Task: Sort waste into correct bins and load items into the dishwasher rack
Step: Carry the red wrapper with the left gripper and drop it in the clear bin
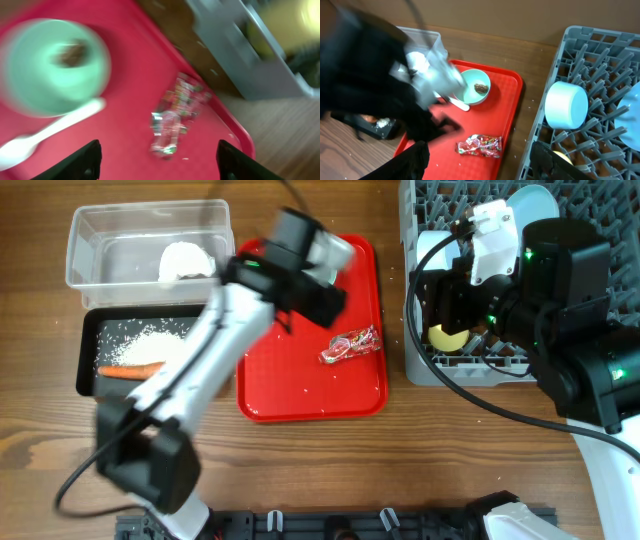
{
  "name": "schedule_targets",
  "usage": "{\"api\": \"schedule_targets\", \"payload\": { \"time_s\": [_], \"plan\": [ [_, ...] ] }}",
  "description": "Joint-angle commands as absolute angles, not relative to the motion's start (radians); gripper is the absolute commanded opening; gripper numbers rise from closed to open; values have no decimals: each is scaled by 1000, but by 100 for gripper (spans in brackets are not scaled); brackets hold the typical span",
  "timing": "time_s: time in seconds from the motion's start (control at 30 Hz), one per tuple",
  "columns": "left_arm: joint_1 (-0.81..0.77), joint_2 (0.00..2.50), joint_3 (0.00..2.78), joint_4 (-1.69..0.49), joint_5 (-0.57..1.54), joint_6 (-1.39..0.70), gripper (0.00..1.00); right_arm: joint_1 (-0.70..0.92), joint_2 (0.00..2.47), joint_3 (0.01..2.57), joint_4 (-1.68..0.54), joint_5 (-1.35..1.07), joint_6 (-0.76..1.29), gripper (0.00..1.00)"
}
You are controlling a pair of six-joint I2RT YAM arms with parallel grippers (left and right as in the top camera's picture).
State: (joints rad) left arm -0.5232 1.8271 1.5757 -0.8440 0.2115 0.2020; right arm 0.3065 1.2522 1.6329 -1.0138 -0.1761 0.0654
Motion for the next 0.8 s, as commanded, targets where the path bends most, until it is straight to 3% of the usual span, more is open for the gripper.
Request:
{"api": "schedule_targets", "payload": {
  "time_s": [0.0,0.17,0.47,0.5,0.57,0.6,0.63,0.67,0.77],
  "plan": [
    [-613,1993,1571,-846,167,338,77,310,1258,1638,-1038,-177,27,68],
    [-704,2114,1571,-852,39,447,81,310,1257,1638,-1037,-177,27,69],
    [-697,2220,1571,-700,-73,494,87,310,1258,1638,-1040,-169,26,71],
    [-696,2220,1571,-698,-73,494,83,310,1258,1638,-1040,-169,26,71],
    [-699,2222,1571,-725,-50,495,44,310,1258,1638,-1039,-169,26,71],
    [-700,2222,1571,-755,-30,495,33,310,1258,1638,-1037,-169,27,71],
    [-701,2222,1571,-786,-10,494,9,310,1258,1638,-1036,-169,27,72],
    [-701,2222,1571,-827,25,494,4,310,1258,1638,-1036,-169,27,72],
    [-703,2210,1572,-862,16,373,4,310,1258,1638,-1037,-169,27,73]
  ]
}}
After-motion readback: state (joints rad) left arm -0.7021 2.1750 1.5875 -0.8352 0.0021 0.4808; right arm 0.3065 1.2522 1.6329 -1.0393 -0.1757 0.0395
